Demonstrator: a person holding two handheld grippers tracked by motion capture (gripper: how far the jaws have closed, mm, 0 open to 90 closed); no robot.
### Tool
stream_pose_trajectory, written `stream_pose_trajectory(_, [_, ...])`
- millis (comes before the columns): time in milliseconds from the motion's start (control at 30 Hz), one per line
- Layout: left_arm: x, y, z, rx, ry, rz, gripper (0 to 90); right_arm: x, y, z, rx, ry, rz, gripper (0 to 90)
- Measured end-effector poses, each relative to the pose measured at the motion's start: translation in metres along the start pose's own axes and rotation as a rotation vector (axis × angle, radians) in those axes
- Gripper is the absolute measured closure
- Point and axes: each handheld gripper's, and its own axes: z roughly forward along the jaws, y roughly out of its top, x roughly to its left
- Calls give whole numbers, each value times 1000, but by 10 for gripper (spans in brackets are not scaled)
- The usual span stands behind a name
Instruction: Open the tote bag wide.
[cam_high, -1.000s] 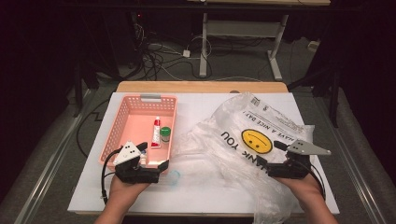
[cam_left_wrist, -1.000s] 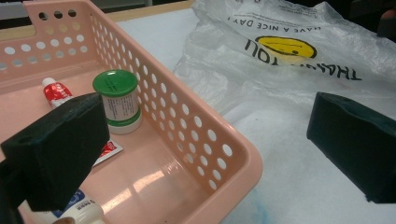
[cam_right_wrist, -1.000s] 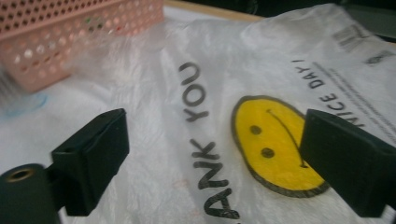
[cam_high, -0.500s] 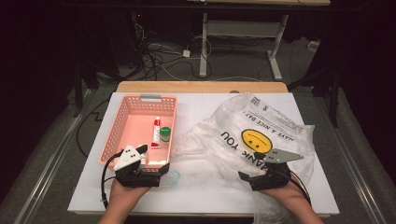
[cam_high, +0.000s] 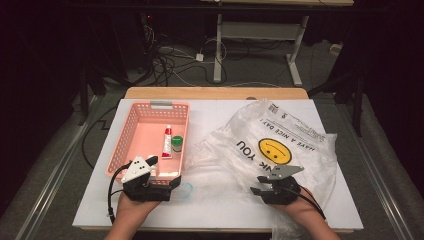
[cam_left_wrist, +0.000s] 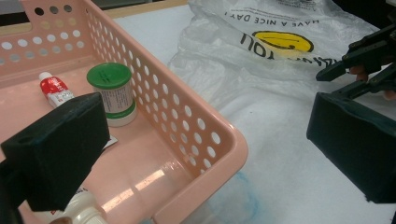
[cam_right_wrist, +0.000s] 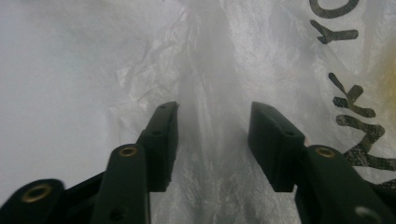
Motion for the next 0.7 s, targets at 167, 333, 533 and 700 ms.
stream_pose_trajectory(167, [0, 0, 1, 9, -7, 6, 0, -3, -1, 1, -13, -2, -2, 650])
stream_pose_trajectory(333, [0, 0, 0, 7, -6, 4, 0, -5, -1, 1, -20, 10, 13, 675])
stream_pose_trajectory(533, [0, -1, 0, 6, -4, 4, 0, -4, 0, 1, -26, 2, -4, 711])
stream_pose_trajectory(700, [0, -1, 1, 10, -7, 5, 0, -4, 0, 3, -22, -11, -11, 803])
